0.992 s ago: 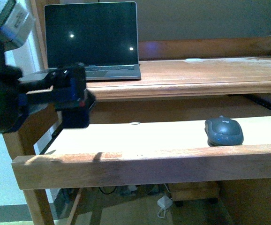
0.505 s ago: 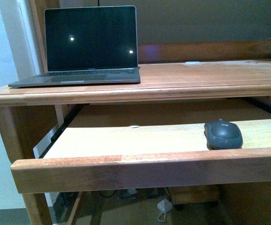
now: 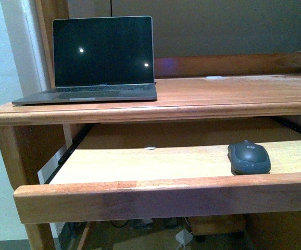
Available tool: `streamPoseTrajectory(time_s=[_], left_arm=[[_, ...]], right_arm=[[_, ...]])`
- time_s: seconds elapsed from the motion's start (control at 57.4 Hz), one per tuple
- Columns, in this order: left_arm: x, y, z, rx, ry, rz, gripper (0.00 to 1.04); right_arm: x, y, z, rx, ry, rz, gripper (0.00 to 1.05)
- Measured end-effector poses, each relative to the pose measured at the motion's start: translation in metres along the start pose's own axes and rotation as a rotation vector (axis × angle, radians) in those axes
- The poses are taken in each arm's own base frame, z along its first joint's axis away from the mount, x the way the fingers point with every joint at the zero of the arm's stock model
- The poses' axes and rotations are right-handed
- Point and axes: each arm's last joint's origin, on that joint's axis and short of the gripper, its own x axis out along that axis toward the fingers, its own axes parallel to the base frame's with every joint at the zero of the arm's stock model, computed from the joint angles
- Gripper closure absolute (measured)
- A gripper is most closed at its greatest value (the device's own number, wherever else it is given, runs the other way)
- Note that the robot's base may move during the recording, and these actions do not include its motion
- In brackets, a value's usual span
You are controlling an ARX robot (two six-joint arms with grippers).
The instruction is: Place mouse
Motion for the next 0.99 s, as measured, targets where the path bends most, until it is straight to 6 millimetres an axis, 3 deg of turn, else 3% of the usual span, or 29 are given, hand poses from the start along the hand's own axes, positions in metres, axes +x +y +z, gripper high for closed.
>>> streamPoseTrajectory(time_s=[0.157,0.313,0.592,0.87,0.992], left_arm=[[-0.004,0.011,0.000,0.003,0.001,0.009,1.02],[-0.007,0.012,0.000,0.004,0.001,0.001,1.02],[-0.011,0.012,0.000,0.004,0.001,0.002,1.02],[-0.022,0.012,-0.003,0.004,0.006,0.002,1.02],[-0.022,0.012,-0.003,0.004,0.005,0.002,1.02]], right_arm=[[0.000,0.000,0.000,0.008,0.008,0.019,0.07],[0.015,0.007,0.000,0.228,0.118,0.291,0.07],[0.041,0.013,0.012,0.317,0.106,0.295,0.07],[0.069,0.027,0.041,0.292,0.037,0.321,0.07],[0.084,0.044,0.059,0.259,0.000,0.347,0.07]])
